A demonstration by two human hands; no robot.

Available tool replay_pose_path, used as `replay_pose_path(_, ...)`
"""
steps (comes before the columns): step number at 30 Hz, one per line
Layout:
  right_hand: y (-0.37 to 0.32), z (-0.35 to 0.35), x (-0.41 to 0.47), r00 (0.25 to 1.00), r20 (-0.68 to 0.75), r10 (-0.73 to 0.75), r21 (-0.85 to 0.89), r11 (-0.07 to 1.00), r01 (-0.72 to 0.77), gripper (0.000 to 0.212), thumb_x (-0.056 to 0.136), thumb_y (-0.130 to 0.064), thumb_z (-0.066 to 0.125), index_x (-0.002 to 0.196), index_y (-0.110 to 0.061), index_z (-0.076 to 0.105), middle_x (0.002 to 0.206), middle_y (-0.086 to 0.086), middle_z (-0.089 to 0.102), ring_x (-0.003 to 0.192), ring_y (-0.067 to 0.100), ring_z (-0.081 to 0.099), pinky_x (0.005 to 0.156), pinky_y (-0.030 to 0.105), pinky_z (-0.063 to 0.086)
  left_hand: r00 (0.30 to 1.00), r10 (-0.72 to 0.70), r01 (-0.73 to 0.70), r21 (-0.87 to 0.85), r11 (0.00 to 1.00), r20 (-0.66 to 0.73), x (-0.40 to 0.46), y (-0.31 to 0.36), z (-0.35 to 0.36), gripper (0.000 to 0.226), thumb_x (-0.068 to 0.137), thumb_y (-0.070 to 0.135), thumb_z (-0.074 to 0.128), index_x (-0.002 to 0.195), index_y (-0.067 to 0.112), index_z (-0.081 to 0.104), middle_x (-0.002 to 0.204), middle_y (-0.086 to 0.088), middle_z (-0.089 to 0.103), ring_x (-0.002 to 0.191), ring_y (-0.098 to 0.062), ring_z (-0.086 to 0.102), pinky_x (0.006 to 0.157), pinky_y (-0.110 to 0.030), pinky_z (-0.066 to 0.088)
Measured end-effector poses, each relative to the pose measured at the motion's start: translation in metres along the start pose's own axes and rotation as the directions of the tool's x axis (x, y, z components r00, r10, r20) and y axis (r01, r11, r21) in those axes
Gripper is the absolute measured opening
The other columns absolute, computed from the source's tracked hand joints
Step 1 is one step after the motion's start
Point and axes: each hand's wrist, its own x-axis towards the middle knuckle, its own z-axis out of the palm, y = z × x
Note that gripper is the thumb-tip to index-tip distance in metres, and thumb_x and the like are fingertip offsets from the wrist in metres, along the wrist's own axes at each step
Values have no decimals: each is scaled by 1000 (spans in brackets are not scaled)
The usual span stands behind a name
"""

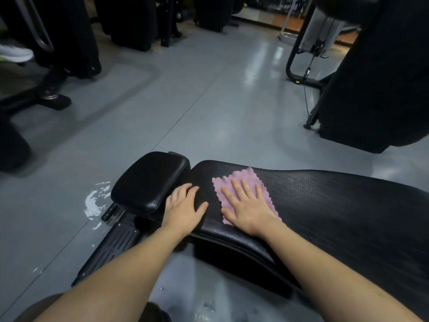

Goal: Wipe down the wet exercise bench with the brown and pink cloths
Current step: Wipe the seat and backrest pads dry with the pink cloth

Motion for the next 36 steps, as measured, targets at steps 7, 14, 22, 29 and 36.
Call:
replay_pose_path(7,-22,15,-31,988,-50,-147,-56,988,145,89,83,-72,-2,161,-31,-7,167,5,-22,152,29,-24,117,58,-17,995,-92,94,49,994,-30,3,-52,-34,59,100,51,44,152,24,35,157,4,29,146,-18,25,120,-38,23)
replay_pose_path(14,-30,25,-18,971,-105,-216,-87,974,207,90,90,-76,19,162,-27,0,167,7,-18,153,33,-18,116,60,-12,933,-357,356,44,934,41,3,-121,-38,66,102,59,28,160,32,12,169,3,0,155,-18,-7,126,-41,7)
replay_pose_path(22,-49,1,47,988,-21,-155,-29,988,155,97,74,-86,-15,159,-39,-10,166,-1,-24,151,24,-28,120,57,-15,941,-337,335,44,941,39,0,-123,-24,67,102,60,17,160,31,-3,168,4,-16,152,-17,-23,126,-41,-3)
replay_pose_path(29,-45,-22,127,999,-7,-44,-16,999,44,75,97,-73,15,160,-39,-5,168,3,-17,154,27,-17,120,63,-8,935,-347,346,31,938,68,5,-123,-23,68,103,59,17,160,31,-5,167,5,-20,151,-16,-26,125,-40,-6)
replay_pose_path(36,-64,-22,122,996,-1,-93,-40,995,93,72,99,-68,14,161,-34,-3,169,5,-14,154,30,-18,119,65,-5,932,-359,359,27,933,53,6,-124,-21,67,103,58,19,160,30,-3,167,4,-18,151,-17,-25,126,-41,-5)
